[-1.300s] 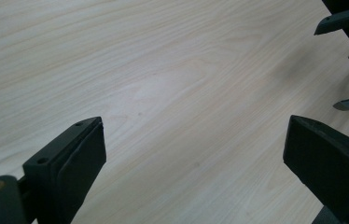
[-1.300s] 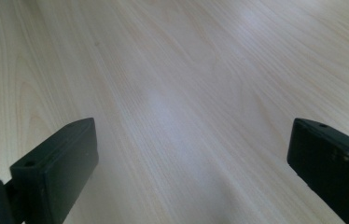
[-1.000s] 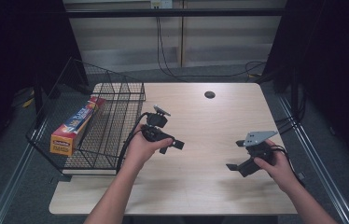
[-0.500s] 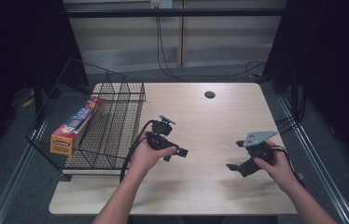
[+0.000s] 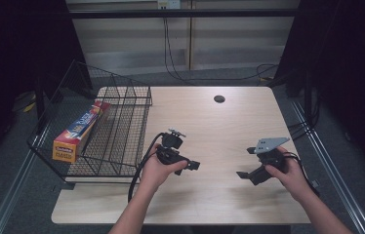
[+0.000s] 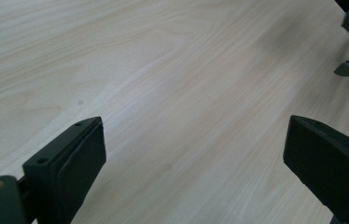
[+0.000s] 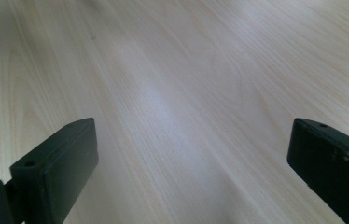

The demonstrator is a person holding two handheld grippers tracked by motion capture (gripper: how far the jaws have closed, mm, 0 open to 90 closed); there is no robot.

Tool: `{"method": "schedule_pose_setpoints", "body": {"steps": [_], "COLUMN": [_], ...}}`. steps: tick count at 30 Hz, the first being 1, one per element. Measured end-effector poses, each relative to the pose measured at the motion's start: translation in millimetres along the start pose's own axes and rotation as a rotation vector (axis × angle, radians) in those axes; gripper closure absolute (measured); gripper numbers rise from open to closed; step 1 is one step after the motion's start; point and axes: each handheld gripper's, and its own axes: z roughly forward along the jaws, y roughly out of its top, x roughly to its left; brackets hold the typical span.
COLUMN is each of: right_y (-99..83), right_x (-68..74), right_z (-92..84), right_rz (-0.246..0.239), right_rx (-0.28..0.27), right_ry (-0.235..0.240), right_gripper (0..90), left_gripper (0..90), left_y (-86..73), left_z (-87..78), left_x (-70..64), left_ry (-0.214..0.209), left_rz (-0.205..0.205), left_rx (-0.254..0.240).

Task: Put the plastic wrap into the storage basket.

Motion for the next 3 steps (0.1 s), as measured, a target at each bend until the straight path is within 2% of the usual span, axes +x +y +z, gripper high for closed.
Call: {"method": "schedule_pose_setpoints", "body": {"steps": [3], "right_y": [-0.2], "right_x": [-1.0], "right_z": [-0.4], "right_rz": [0.007], "right_rx": [-0.002], "right_ry": [0.003], "right_gripper": [1.4], "left_gripper": [5.9], "left_y": [-1.0], "left_z": [0.4], "left_x": [-0.1], "left_ry": [0.002], "left_rz": [0.006], "left_rx": [0.001]}}
